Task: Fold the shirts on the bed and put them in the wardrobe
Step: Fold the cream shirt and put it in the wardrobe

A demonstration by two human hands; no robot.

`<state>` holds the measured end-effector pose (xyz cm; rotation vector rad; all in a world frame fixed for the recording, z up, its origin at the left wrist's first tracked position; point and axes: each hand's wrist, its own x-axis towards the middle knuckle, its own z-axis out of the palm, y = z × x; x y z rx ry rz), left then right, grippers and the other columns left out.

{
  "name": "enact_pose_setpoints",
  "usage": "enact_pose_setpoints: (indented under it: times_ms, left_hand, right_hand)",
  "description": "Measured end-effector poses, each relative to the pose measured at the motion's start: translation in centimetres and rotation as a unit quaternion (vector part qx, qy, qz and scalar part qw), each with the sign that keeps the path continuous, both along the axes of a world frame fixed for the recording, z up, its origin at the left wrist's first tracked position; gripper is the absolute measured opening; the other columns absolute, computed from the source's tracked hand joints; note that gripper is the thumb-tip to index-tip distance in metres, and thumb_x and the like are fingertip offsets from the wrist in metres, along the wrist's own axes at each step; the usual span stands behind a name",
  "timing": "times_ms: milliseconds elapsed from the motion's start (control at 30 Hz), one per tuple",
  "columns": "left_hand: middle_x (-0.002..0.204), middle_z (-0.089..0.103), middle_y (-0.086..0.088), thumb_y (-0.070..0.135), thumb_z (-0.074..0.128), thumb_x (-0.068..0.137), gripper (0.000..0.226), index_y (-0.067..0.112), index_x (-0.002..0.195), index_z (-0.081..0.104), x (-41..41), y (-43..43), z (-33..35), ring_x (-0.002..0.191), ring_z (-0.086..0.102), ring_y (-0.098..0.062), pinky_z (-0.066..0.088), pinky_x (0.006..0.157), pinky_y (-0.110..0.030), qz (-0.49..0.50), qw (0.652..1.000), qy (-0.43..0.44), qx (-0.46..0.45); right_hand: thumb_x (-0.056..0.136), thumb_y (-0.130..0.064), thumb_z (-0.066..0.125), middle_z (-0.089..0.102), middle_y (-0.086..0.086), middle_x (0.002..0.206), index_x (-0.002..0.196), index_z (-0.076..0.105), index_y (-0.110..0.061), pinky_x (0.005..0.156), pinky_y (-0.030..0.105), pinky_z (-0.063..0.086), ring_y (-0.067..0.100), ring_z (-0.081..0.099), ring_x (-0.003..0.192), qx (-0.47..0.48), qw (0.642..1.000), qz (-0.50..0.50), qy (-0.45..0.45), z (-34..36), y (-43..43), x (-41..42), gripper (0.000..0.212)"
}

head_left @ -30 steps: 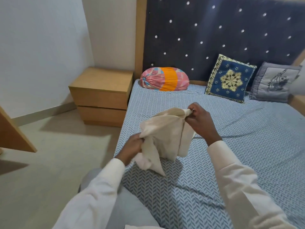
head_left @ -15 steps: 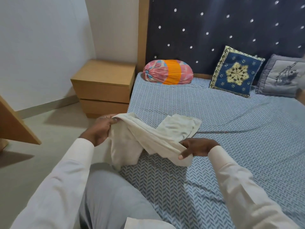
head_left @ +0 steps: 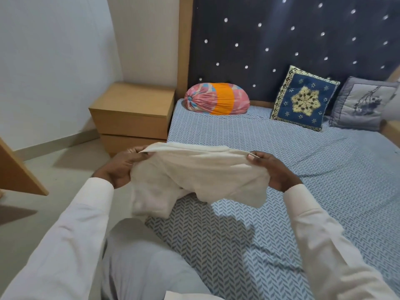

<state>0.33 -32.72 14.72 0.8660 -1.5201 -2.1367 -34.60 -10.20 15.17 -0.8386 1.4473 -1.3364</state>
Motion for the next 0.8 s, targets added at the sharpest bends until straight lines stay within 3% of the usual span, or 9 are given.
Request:
enact_pose_setpoints:
  times_ms: [100,167,267,367,500,600,633,700,800]
  left_hand:
    - [0.131,0.054,-0.030,0.031,0.077,0.081,0.064,0.002,0.133,0.055,0.9,-0.1,2.8,0.108,0.059,-0.035,0.047,0.096,-0.053,-0.080,0.997,0.007,-0.022]
    - [0.122,0.060,-0.028,0.038,0.088,0.066,0.081,0.001,0.131,0.057,1.3,-0.4,5.1,0.102,0.064,-0.035,0.051,0.090,-0.054,-0.090,0.994,0.054,-0.034]
    - [0.102,0.073,-0.013,0.037,0.080,0.072,0.047,0.011,0.111,0.073,0.5,-0.5,8.5,0.087,0.071,-0.023,0.060,0.075,-0.038,-0.083,0.988,0.096,-0.087]
    - [0.109,0.072,-0.015,0.029,0.068,0.087,0.031,0.011,0.111,0.072,-1.6,-2.5,9.1,0.096,0.068,-0.028,0.054,0.085,-0.039,-0.079,0.977,-0.055,-0.189]
    - [0.093,0.072,-0.017,0.030,0.074,0.084,0.014,0.018,0.078,0.072,-3.9,-4.7,5.5,0.073,0.063,-0.022,0.042,0.063,-0.028,0.006,0.863,-0.293,-0.413]
    - [0.096,0.070,-0.014,0.033,0.059,0.095,0.020,0.018,0.093,0.072,-5.0,-3.8,3.4,0.081,0.063,-0.029,0.043,0.064,-0.031,0.105,0.781,-0.392,-0.474]
    - [0.094,0.069,-0.014,0.032,0.054,0.098,0.023,0.016,0.098,0.071,-5.4,-3.4,2.9,0.079,0.064,-0.031,0.044,0.063,-0.031,0.123,0.796,-0.385,-0.450]
    - [0.086,0.067,-0.014,0.026,0.046,0.102,0.026,0.011,0.108,0.066,-6.6,-3.2,2.5,0.065,0.063,-0.028,0.047,0.056,-0.029,0.153,0.905,-0.276,-0.286]
    - [0.102,0.065,-0.009,0.022,0.038,0.105,0.027,0.015,0.120,0.060,-9.9,-3.0,3.7,0.089,0.062,-0.022,0.050,0.072,-0.034,0.175,0.970,-0.113,-0.128]
  right_hand:
    - [0.092,-0.015,0.052,0.071,0.009,0.084,0.095,0.074,-0.013,0.063,0.031,0.059,0.021,0.068,0.072,-0.030,0.999,0.016,-0.005,4.0,0.6,0.5,0.021]
    - [0.088,-0.012,0.051,0.071,0.004,0.079,0.083,0.077,-0.020,0.061,0.030,0.059,0.017,0.069,0.069,-0.078,0.997,0.014,-0.019,6.8,1.2,0.5,0.028]
    - [0.084,-0.009,0.054,0.071,0.004,0.082,0.084,0.077,-0.020,0.064,0.029,0.058,0.017,0.069,0.073,-0.141,0.989,0.010,-0.035,9.6,1.0,0.0,0.026]
    - [0.089,-0.012,0.056,0.072,0.005,0.086,0.094,0.073,-0.017,0.066,0.026,0.058,0.017,0.069,0.075,-0.110,0.994,-0.003,0.010,9.8,-0.4,-0.4,0.019]
    - [0.097,-0.018,0.057,0.070,0.010,0.092,0.100,0.072,-0.016,0.064,0.029,0.057,0.021,0.066,0.076,0.007,0.996,-0.024,0.083,6.4,-1.4,-1.7,0.016]
    - [0.095,-0.027,0.062,0.070,0.015,0.094,0.106,0.072,-0.012,0.069,0.037,0.056,0.024,0.066,0.076,0.097,0.987,-0.010,0.124,4.2,-1.5,-1.3,0.021]
    - [0.093,-0.029,0.064,0.072,0.015,0.095,0.107,0.072,-0.011,0.073,0.040,0.056,0.025,0.068,0.076,0.128,0.984,-0.006,0.125,3.9,-1.4,-0.7,0.024]
    - [0.091,-0.035,0.066,0.074,0.016,0.095,0.105,0.073,-0.012,0.073,0.040,0.057,0.027,0.069,0.078,0.162,0.979,0.023,0.122,3.4,-1.4,0.5,0.028]
    - [0.086,-0.030,0.072,0.071,0.019,0.099,0.108,0.070,-0.008,0.071,0.036,0.057,0.029,0.068,0.084,0.102,0.992,0.060,0.049,2.5,-1.1,0.8,0.030]
